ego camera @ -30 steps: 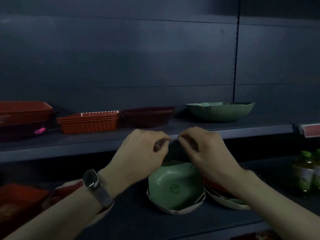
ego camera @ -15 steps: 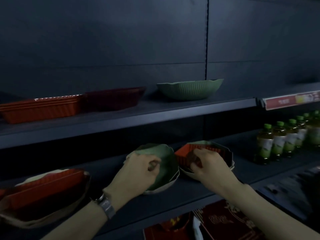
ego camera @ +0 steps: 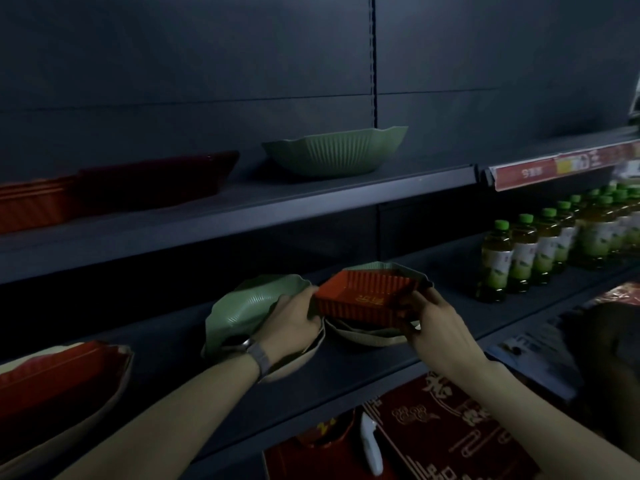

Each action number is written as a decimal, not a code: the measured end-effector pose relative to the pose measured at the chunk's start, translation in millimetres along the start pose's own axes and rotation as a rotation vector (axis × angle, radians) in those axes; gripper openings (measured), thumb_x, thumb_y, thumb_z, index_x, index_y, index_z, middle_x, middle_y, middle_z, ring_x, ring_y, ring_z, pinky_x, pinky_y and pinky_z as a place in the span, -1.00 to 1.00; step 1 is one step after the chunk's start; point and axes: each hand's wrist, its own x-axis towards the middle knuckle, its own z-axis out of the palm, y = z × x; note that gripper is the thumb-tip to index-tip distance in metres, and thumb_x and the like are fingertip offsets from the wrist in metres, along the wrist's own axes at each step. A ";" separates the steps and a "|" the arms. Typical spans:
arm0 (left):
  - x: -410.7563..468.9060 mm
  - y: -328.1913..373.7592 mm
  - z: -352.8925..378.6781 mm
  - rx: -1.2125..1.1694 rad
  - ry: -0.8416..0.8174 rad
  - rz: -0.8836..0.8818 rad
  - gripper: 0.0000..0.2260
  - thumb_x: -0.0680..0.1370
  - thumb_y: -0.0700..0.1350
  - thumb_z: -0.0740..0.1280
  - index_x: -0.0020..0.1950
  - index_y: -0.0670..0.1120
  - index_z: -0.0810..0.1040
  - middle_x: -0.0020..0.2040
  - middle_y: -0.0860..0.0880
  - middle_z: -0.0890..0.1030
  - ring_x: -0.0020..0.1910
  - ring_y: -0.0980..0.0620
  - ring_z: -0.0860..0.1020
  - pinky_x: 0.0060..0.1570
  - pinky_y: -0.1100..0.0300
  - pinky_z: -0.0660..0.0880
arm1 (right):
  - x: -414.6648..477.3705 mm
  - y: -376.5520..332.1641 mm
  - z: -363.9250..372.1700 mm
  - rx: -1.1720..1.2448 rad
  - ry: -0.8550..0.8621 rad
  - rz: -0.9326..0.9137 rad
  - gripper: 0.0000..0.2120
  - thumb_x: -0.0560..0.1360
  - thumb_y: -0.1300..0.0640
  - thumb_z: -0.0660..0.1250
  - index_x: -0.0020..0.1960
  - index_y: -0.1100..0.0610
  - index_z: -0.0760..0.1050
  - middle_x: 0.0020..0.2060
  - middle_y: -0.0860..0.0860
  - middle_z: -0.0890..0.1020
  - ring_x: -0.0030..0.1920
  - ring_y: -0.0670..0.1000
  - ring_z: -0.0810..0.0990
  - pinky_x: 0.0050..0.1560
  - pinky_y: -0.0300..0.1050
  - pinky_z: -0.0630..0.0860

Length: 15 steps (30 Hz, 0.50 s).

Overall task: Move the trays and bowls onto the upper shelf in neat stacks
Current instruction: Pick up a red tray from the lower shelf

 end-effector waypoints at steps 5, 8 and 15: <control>32.1 -2.5 15.9 0.018 -0.035 -0.051 -0.60 0.64 -0.21 0.28 0.49 -0.05 0.42 0.29 -0.15 0.58 0.29 -0.14 0.55 0.23 0.18 0.43 | 1.6 11.4 6.2 0.030 0.004 -0.001 -0.56 0.57 0.04 0.41 0.42 -0.12 0.42 0.21 -0.04 0.47 0.05 0.08 0.66 -0.03 0.12 0.67; 45.6 -7.8 23.6 -0.003 -0.050 -0.067 -0.63 0.65 -0.13 0.34 0.47 0.00 0.44 0.25 -0.10 0.61 0.26 -0.12 0.58 0.28 0.13 0.49 | 3.5 16.7 11.1 0.034 -0.009 -0.022 -0.54 0.57 0.00 0.38 0.43 -0.18 0.37 0.17 -0.06 0.49 0.05 0.08 0.66 -0.06 0.14 0.67; 61.4 -27.5 41.4 -0.028 -0.079 -0.112 -0.68 0.66 0.02 0.36 0.41 0.03 0.54 0.30 -0.10 0.59 0.30 -0.10 0.58 0.34 0.14 0.46 | 4.1 13.4 14.4 0.034 -0.033 0.001 -0.69 0.62 -0.10 0.30 0.36 -0.15 0.42 0.11 -0.04 0.54 0.02 0.12 0.64 -0.09 0.14 0.64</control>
